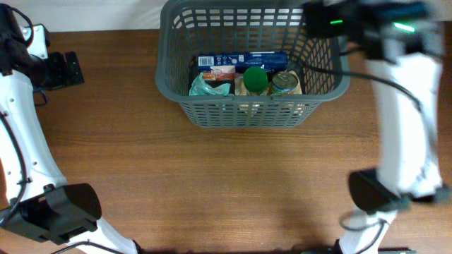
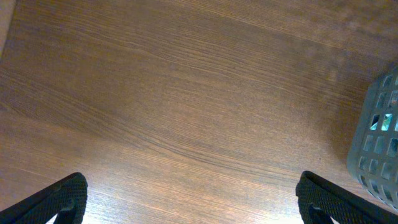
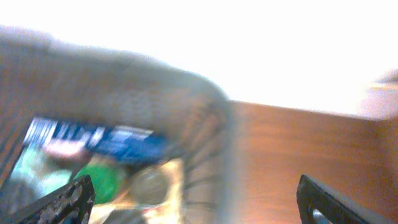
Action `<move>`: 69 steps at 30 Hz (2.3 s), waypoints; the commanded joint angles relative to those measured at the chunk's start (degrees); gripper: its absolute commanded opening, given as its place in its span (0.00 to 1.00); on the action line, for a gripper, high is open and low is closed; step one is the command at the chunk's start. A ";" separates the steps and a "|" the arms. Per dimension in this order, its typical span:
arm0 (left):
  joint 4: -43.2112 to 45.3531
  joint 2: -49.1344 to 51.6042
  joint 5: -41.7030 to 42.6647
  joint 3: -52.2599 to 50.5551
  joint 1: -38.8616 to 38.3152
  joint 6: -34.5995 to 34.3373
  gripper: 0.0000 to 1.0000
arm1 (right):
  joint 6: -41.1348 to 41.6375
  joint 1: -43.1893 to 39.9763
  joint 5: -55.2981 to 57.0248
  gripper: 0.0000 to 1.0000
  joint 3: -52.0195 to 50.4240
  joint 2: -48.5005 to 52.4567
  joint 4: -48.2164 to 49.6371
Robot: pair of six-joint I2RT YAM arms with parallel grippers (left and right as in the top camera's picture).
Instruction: Pack container
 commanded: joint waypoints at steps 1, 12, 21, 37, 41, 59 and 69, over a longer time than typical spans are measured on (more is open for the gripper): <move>0.09 -0.26 0.63 -0.17 0.39 -0.37 0.99 | 0.28 -8.41 3.26 0.96 1.84 -7.41 -1.53; 0.09 -0.26 0.63 -0.17 0.39 -0.39 0.99 | 0.24 -32.96 -19.15 0.94 1.42 -24.83 -5.03; 0.07 -0.26 0.63 -0.17 0.39 -0.37 0.99 | 1.79 -32.83 -11.37 0.99 -30.82 -54.18 -2.40; 0.07 -0.26 0.63 -0.17 0.39 -0.37 0.99 | 10.58 -32.85 -14.27 0.99 -62.97 -57.42 -0.48; 0.07 -0.26 0.63 -0.17 0.39 -0.37 0.99 | 8.79 -32.63 -13.29 0.99 -68.76 -57.72 14.82; 0.07 -0.26 0.63 -0.17 0.39 -0.37 0.99 | 9.07 -11.82 -11.69 0.99 -140.17 -108.63 54.45; 0.09 -0.26 0.63 -0.17 0.39 -0.39 0.99 | 9.07 -11.74 -11.78 0.99 -145.72 -111.12 54.49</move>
